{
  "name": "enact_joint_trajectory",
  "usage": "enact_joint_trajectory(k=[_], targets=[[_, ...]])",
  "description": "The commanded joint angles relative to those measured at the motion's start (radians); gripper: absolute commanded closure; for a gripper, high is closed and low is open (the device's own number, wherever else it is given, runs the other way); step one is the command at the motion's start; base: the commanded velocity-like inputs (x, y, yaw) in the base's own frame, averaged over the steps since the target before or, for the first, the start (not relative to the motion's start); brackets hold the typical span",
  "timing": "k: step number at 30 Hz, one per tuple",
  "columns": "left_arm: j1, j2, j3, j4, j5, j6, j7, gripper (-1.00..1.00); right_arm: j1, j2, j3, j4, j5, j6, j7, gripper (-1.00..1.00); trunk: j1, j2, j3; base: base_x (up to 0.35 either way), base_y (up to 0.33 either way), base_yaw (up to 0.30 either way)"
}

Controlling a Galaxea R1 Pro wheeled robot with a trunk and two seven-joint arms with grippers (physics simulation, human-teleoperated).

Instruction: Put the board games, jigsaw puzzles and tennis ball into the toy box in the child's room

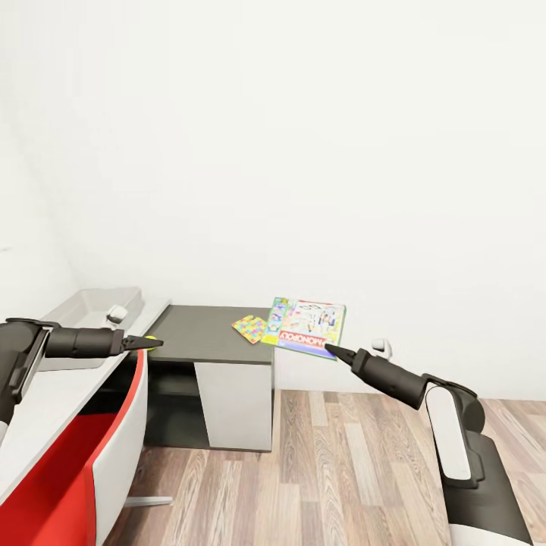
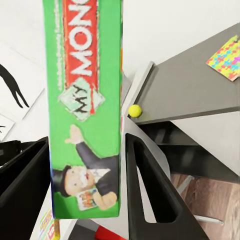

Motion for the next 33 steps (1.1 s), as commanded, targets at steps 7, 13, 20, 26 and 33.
enact_joint_trajectory(k=[7,13,20,26,33], targets=[[-0.002,0.0,0.003,-0.001,-0.009,0.01,-0.012,-1.0,-0.004,0.004,0.009,0.012,0.008,0.006,0.009,1.0,0.0,-0.001,-0.002,0.001,0.0,0.0],[-0.002,0.0,0.004,-0.001,-0.013,0.01,-0.034,-1.0,-0.185,0.038,0.05,0.098,0.002,0.006,-0.04,1.0,0.0,-0.001,-0.002,0.0,0.0,0.0],[-0.002,0.002,0.049,-0.002,-0.012,0.01,-0.034,-1.0,-0.588,0.131,0.051,0.567,0.0,0.006,-0.259,1.0,0.0,-0.001,-0.002,0.0,0.0,0.0],[-0.006,0.018,0.088,-0.008,-0.01,0.01,-0.034,-1.0,-0.942,0.133,0.04,1.058,-0.002,-0.013,-0.417,1.0,0.0,-0.001,-0.002,0.0,0.0,0.0],[-0.013,0.021,0.092,-0.01,-0.002,0.01,-0.034,-1.0,-1.028,0.133,0.039,1.14,-0.002,-0.011,-0.441,1.0,0.0,-0.001,-0.002,0.0,0.0,0.0]])
